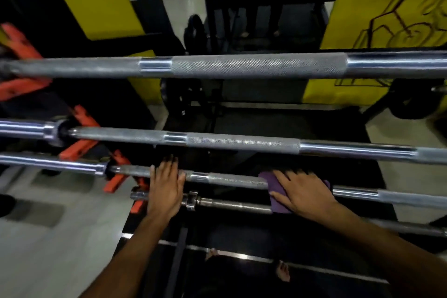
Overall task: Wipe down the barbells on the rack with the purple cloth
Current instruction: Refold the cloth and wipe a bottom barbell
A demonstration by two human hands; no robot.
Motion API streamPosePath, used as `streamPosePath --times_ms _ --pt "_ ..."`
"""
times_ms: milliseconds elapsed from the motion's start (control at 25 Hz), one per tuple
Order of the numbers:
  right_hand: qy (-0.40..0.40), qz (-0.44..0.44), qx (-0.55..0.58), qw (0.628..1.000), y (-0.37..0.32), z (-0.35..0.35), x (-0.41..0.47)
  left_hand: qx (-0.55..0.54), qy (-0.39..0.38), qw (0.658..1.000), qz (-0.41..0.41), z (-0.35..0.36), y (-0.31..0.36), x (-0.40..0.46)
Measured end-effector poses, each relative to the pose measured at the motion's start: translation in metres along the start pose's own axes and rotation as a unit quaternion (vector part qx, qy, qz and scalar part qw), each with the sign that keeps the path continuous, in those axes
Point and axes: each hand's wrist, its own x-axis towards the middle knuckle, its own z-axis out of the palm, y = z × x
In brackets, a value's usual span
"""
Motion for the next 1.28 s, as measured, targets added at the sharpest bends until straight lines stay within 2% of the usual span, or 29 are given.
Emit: streamPosePath --times_ms 160,280,480,600,720,1000,1120,1280 --pt "-0.005 -0.053 0.028 0.998 -0.024 -0.014 0.029 -0.041 0.011 0.999 -0.029 0.004 0.006 -0.005" --pt "-0.029 -0.086 0.086 0.992 -0.082 -0.022 0.076 -0.06 0.0 0.997 -0.042 0.004 0.007 -0.004" --pt "-0.004 -0.129 0.058 0.99 -0.148 -0.02 0.123 -0.068 -0.004 0.996 -0.052 0.002 0.002 -0.003" --pt "0.02 -0.168 0.056 0.984 -0.138 -0.015 0.116 -0.075 0.006 0.992 -0.099 0.004 0.009 -0.005" --pt "0.004 -0.211 0.025 0.977 -0.112 -0.011 0.098 -0.097 0.006 0.988 -0.121 0.005 0.012 -0.006" --pt "0.067 -0.171 -0.015 0.983 -0.011 0.008 0.03 -0.107 0.008 0.99 -0.094 0.008 0.01 -0.007" --pt "0.052 -0.166 -0.011 0.985 -0.009 0.014 0.033 -0.106 0.002 0.991 -0.084 0.006 0.01 -0.006" --pt "0.038 -0.154 0.009 0.987 -0.045 0.009 0.062 -0.107 -0.004 0.991 -0.084 0.005 0.011 -0.006"
